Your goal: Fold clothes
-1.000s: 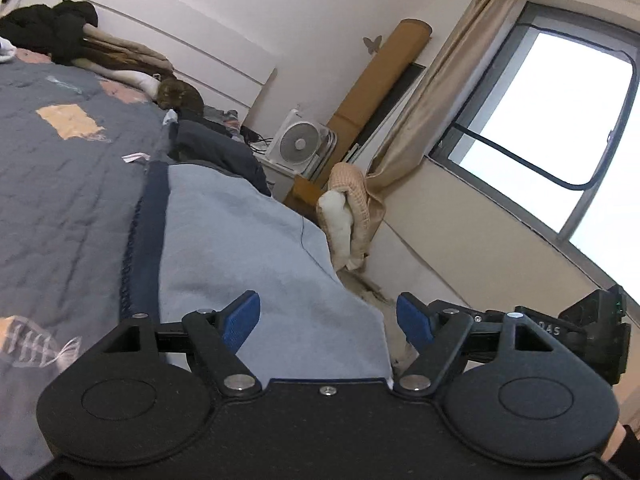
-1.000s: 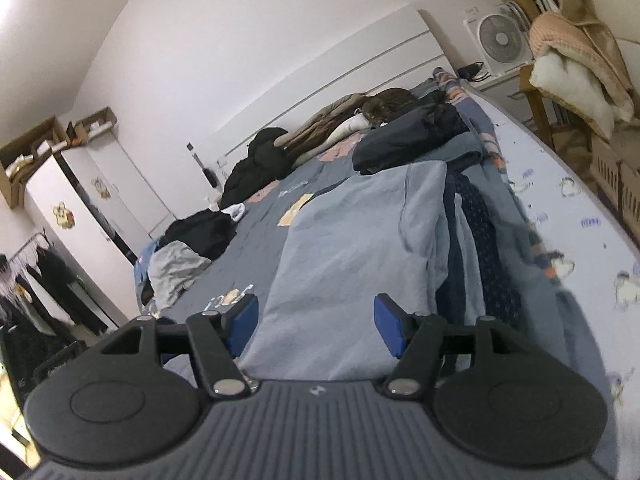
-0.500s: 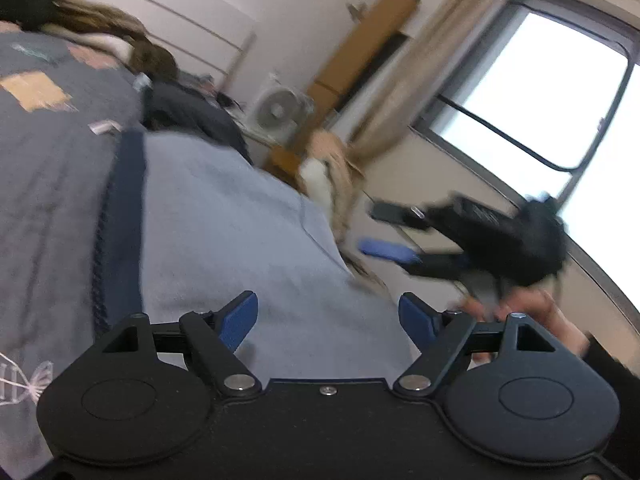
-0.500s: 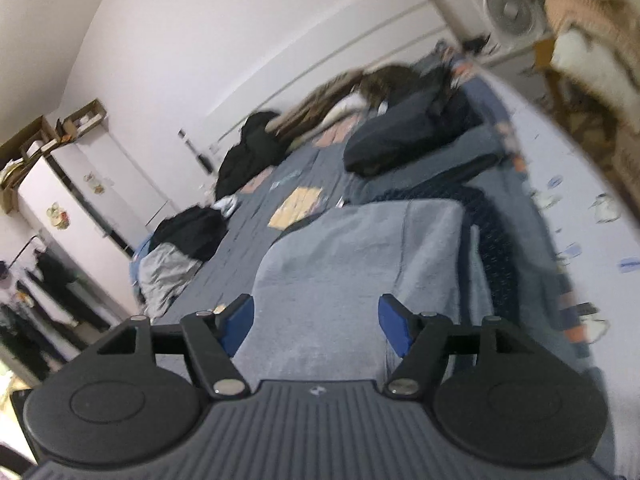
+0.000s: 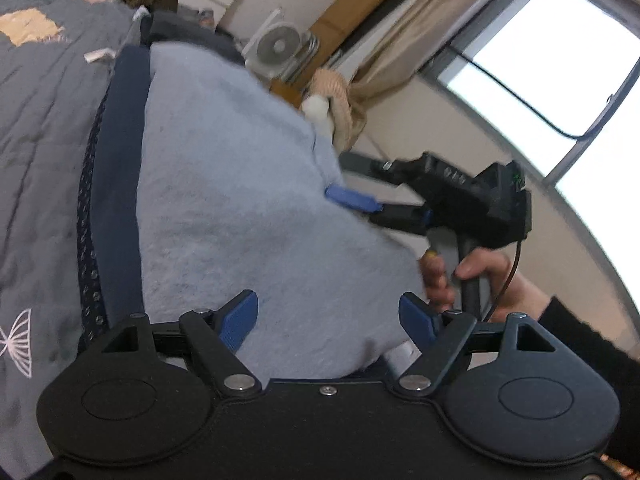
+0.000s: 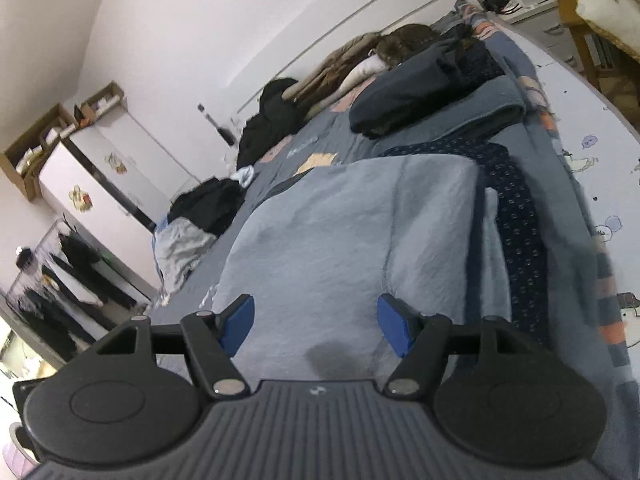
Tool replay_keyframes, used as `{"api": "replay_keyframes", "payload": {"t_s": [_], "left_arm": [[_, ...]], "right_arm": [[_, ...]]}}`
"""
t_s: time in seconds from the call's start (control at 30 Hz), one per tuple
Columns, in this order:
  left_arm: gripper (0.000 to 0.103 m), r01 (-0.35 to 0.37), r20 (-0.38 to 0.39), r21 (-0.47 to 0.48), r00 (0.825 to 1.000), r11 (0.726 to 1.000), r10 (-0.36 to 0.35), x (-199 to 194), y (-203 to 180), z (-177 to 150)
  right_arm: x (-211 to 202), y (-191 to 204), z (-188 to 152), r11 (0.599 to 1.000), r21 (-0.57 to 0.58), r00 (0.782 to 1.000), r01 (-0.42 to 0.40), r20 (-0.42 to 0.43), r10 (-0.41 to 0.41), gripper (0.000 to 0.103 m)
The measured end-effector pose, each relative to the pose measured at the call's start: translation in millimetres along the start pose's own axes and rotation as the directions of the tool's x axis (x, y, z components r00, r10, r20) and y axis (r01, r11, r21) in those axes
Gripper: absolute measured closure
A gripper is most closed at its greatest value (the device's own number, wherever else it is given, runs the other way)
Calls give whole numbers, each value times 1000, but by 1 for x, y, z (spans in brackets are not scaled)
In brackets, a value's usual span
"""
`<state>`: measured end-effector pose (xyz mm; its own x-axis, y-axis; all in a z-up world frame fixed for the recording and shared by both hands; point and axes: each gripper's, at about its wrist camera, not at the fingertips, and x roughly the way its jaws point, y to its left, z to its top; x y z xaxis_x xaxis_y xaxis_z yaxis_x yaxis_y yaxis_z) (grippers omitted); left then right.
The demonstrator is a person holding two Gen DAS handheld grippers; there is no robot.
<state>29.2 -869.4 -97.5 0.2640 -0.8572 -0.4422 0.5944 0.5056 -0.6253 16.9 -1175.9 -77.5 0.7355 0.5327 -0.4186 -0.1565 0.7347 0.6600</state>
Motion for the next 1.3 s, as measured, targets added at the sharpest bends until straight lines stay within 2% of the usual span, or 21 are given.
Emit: {"api": "replay_keyframes", "payload": {"t_s": [0.17, 0.3, 0.4, 0.5, 0.6, 0.7, 0.77, 0.87, 1.03, 1.1, 1.17, 1.3], "left_arm": [[26, -6, -19, 3, 1000, 1000, 6, 0, 2, 1], [26, -6, -19, 6, 1000, 1000, 7, -1, 2, 0], [26, -4, -22, 7, 1000, 1000, 4, -2, 3, -2], [26, 6, -26, 6, 1000, 1000, -6, -1, 5, -1], [26, 16, -32, 3, 999, 1000, -16, -1, 8, 1], [26, 21, -44, 16, 999, 1000, -20, -2, 7, -2], [26, 20, -54, 30, 998, 999, -18, -2, 6, -2], [26, 13, -70, 44, 997, 999, -10, -3, 7, -4], [26, 12, -79, 40, 997, 999, -9, -4, 8, -5], [26, 10, -79, 43, 997, 999, -6, -4, 7, -5], [26, 7, -79, 46, 997, 999, -4, -4, 6, -5], [26, 2, -71, 40, 997, 999, 1, -6, 6, -4]], "right_arm": [[-12, 5, 4, 999, 38, 1000, 0, 0, 0, 36], [-6, 44, 27, 995, 19, 994, -95, -59, 96, 35], [20, 81, 37, 974, 15, 962, -227, -152, 227, 34], [57, 98, 37, 942, 84, 910, -325, -242, 336, 34], [91, 98, 32, 916, 162, 869, -366, -291, 399, 34], [114, 93, 26, 911, 192, 849, -366, -332, 411, 34], [127, 89, 22, 918, 191, 843, -348, -365, 395, 34], [145, 82, 21, 931, 191, 853, -310, -377, 361, 34], [156, 65, 35, 931, 211, 883, -298, -309, 353, 34], [159, 59, 42, 937, 208, 902, -283, -273, 333, 34], [165, 55, 49, 942, 214, 917, -257, -254, 308, 35], [178, 49, 57, 960, 210, 934, -184, -268, 238, 37]]}}
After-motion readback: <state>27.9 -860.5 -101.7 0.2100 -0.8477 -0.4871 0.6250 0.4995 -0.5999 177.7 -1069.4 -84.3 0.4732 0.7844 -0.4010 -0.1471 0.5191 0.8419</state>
